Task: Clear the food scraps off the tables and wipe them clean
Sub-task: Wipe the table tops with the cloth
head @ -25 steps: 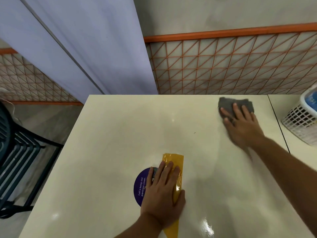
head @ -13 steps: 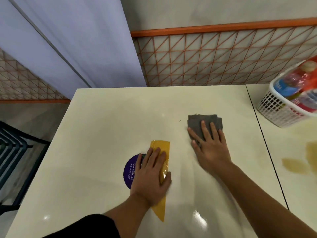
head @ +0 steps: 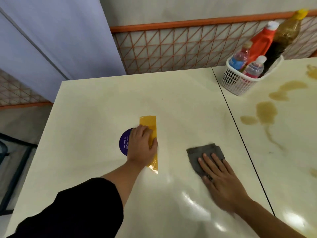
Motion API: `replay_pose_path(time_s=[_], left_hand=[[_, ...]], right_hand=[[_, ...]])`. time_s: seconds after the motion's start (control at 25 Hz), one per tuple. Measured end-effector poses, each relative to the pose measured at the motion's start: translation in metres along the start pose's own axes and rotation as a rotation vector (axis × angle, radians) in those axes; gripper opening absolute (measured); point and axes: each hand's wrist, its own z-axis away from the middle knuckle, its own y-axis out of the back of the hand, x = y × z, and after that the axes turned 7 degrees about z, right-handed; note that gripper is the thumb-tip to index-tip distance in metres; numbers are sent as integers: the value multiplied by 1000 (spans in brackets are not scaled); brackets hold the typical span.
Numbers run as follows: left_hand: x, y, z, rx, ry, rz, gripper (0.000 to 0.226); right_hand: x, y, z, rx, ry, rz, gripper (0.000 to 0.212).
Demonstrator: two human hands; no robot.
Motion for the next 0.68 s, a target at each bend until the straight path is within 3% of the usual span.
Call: replay_pose_path(time_s=[0.12, 0.28, 0.4, 0.52, 0.6, 0.68], left_hand=[[1, 9, 8, -39, -6, -39, 29], [-3, 28, 29, -286, -102, -240, 44], [-8, 56, 89, -306, -58, -219, 48], [-5, 84, 160, -366, -22, -185, 50], [-3, 101, 203, -354, -6, -137, 48], [-6, 117, 243, -332, 19, -99, 50]], right_hand=[[-20, -4, -15, -21, -251, -48, 57], [-84, -7, -2, -17, -307, -96, 55], [-149, -12, 44, -21, -197, -135, 55], [-189, -21, 116, -33, 95, -81, 54], [-170, -21, 152, -76, 186, -44, 53], [-133, -15, 168, -135, 127, -21, 52]])
